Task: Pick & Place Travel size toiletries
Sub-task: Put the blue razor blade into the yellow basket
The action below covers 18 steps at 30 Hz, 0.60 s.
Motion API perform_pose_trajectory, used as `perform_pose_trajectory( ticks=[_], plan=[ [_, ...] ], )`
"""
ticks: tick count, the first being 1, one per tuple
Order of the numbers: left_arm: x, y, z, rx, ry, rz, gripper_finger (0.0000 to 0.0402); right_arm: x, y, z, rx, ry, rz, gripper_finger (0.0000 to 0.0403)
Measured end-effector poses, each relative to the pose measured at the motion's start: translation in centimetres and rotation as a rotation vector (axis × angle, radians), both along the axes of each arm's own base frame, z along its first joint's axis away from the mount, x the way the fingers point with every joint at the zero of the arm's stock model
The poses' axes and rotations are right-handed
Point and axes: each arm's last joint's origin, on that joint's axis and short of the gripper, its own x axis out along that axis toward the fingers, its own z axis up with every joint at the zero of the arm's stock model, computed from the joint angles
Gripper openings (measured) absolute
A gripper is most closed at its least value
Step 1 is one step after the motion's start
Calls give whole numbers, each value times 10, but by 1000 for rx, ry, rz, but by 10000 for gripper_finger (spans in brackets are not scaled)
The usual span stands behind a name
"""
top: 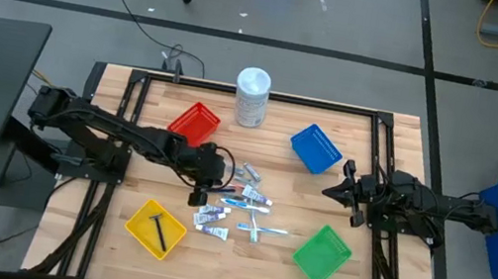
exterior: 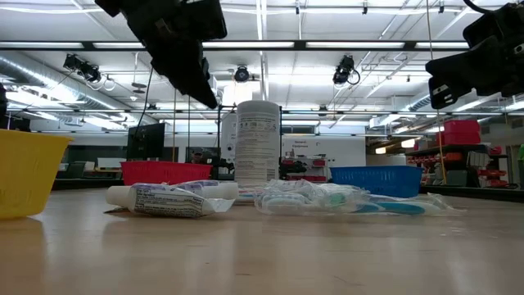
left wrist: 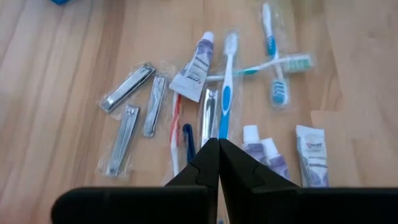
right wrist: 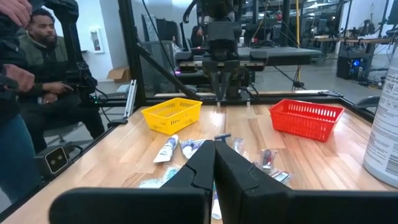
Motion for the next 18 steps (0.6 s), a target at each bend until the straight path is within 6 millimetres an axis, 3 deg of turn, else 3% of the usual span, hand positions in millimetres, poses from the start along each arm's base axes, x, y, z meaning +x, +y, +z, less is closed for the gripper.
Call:
perform_pose_trajectory(
  ticks=[14,18],
  plan=[
    [14,-1,-35,-31,215,66,7,1,0,-1,0,14,0,14],
    [24,0,-36,-13,256,68,7,1,0,-2,0,20,1,13]
  ],
)
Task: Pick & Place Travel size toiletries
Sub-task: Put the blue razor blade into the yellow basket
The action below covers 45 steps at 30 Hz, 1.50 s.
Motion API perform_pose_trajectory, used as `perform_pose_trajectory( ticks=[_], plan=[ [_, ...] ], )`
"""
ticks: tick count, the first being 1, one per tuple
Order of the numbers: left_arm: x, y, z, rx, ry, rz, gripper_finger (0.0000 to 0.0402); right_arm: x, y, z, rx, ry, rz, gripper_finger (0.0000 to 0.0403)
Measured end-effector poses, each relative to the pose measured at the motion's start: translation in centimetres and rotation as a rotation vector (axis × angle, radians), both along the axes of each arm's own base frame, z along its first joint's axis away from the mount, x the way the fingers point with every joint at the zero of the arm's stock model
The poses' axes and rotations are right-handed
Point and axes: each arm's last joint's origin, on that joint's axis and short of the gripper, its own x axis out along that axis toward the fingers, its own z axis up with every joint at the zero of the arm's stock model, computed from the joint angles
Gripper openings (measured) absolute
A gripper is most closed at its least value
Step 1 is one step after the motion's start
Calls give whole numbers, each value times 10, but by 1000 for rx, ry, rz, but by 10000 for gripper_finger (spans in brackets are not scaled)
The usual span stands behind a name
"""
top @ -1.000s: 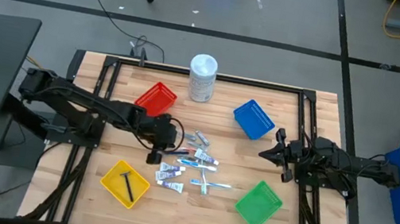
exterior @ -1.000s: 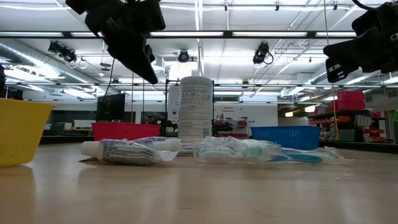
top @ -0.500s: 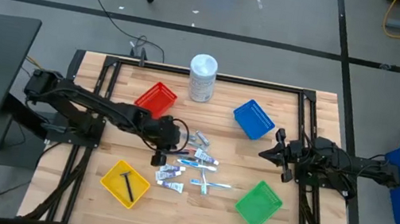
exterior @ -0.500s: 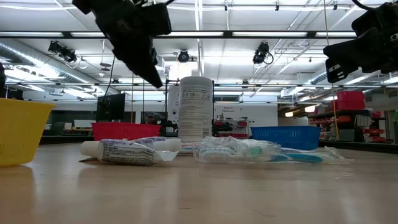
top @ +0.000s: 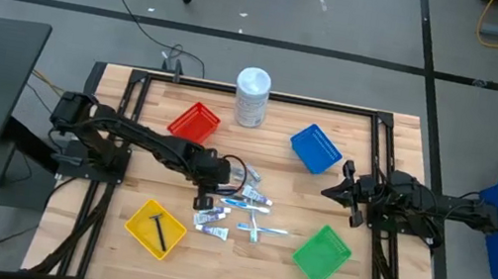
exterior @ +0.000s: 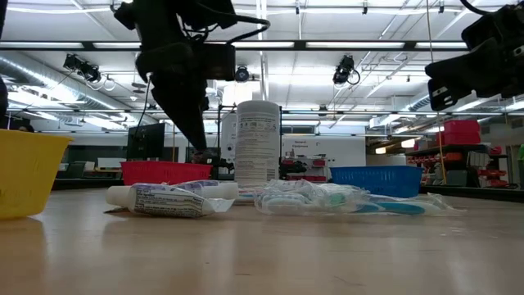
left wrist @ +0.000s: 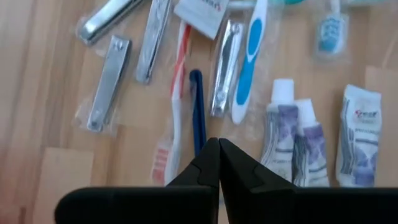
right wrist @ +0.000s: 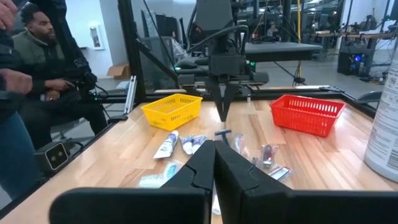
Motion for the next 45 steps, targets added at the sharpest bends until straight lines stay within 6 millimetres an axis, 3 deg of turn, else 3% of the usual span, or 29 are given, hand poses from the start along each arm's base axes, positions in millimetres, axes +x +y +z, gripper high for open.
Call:
perform_pose_trajectory(
  ticks=[6,14,28,34,45],
  plan=[
    [12,1,3,25,19,-2,13,0,0,0,0,0,-1,13],
    [12,1,3,50,31,-29,10,0,0,0,0,0,-1,13],
    [12,-5,3,28,22,-132,112,0,0,0,0,1,-1,14],
    [15,-6,-10,11,69,-127,132,0,0,0,0,0,-1,13],
    [21,6,-31,-21,135,-44,121,0,0,0,0,1,0,14]
  ],
)
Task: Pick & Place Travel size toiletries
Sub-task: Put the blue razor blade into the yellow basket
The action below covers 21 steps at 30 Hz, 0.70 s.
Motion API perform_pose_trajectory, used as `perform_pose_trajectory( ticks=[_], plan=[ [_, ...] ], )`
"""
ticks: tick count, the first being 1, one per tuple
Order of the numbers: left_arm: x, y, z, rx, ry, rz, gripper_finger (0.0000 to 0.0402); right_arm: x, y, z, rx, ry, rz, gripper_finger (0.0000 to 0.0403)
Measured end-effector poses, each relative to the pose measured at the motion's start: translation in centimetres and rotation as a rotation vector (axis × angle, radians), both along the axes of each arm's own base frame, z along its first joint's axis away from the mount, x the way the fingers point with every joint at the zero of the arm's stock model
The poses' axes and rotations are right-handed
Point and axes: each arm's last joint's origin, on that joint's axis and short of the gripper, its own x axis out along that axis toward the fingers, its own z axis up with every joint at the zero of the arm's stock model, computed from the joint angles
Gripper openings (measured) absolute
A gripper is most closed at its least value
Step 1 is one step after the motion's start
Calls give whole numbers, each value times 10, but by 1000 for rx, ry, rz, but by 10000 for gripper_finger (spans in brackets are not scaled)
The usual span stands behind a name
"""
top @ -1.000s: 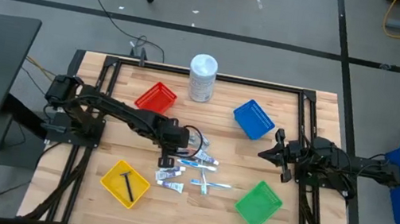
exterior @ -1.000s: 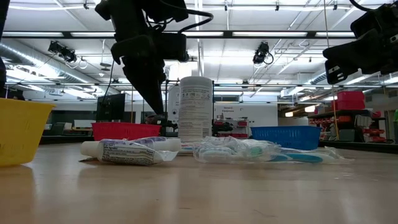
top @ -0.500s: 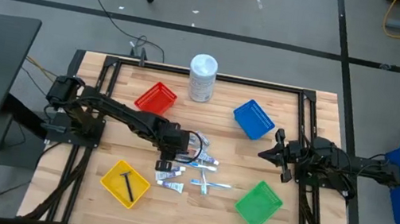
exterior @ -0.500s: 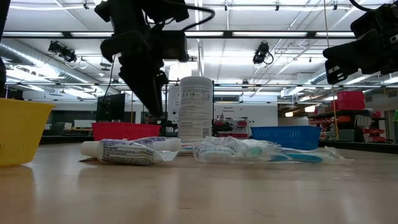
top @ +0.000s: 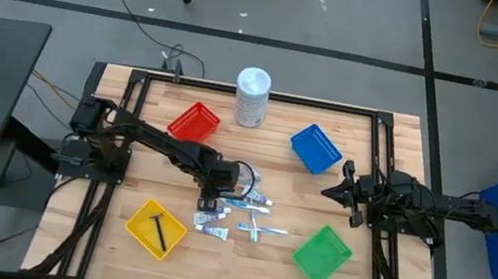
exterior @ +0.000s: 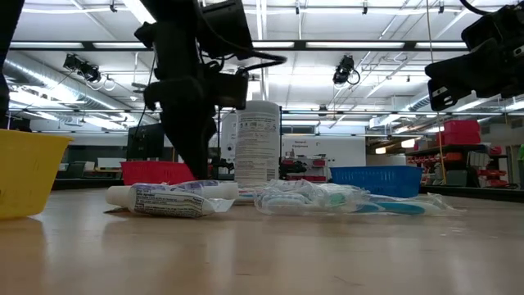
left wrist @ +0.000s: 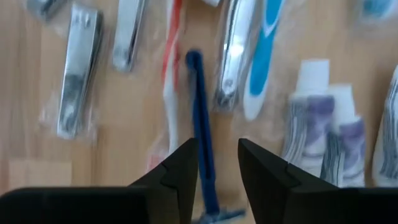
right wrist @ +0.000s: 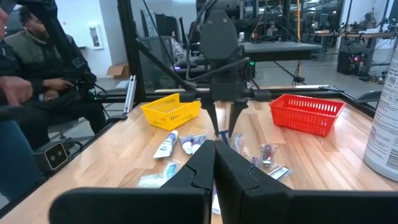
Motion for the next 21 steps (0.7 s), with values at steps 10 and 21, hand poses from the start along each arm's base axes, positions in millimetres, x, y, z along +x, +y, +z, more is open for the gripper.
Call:
perform_pose_trajectory(
  ticks=[10,21],
  plan=[
    [-1,2,-2,-1,17,9,119,0,0,0,0,0,0,13],
    [-5,4,-14,-7,38,12,119,0,0,0,0,0,0,13]
  ],
)
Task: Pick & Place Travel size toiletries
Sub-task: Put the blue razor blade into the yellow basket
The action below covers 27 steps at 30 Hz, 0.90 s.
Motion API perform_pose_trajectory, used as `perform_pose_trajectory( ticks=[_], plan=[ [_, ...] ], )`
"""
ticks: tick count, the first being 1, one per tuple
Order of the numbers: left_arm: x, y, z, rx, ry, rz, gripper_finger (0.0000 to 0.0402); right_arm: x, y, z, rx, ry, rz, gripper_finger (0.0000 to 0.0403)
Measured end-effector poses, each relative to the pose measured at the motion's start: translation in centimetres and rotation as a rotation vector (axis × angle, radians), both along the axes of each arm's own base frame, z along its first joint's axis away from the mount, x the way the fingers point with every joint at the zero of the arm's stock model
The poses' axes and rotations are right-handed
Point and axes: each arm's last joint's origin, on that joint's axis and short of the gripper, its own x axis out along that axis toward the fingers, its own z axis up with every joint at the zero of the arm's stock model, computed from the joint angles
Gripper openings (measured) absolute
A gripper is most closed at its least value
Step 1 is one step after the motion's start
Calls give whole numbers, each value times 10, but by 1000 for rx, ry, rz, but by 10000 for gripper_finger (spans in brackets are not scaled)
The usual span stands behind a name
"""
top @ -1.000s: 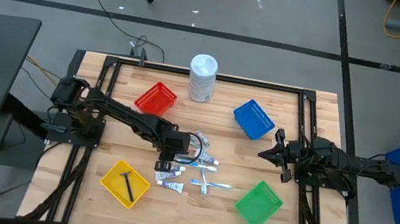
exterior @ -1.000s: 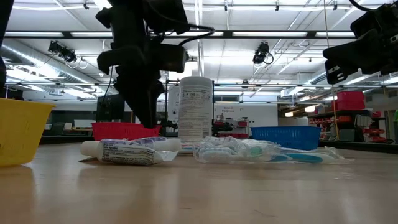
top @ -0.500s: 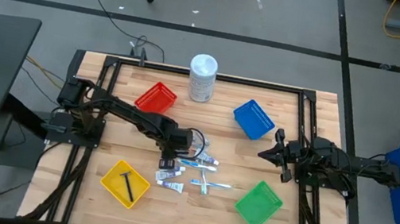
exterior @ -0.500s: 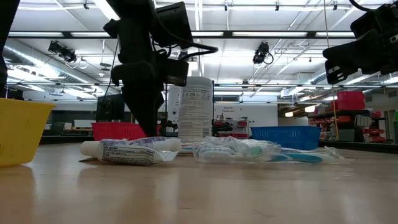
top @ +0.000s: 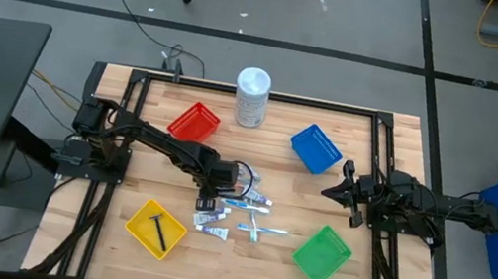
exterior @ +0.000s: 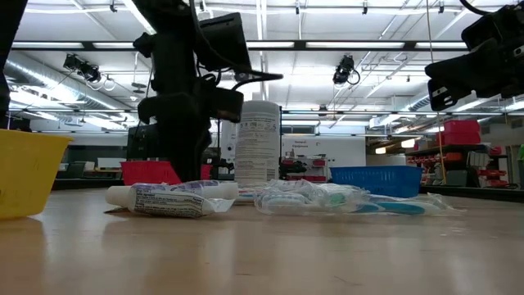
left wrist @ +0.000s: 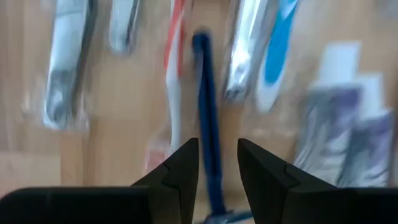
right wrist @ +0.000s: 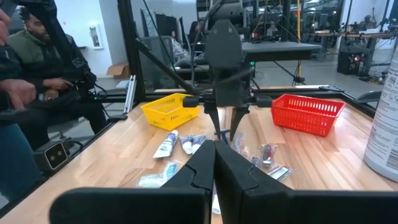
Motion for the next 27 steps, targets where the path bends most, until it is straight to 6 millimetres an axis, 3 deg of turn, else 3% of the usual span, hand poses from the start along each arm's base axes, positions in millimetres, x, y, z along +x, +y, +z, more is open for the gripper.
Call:
perform_pose_trajectory(
  ticks=[10,27],
  plan=[
    [-8,1,-11,36,24,-2,119,0,0,0,0,0,0,14],
    [-10,1,-14,26,19,-2,112,0,0,0,0,0,0,13]
  ],
)
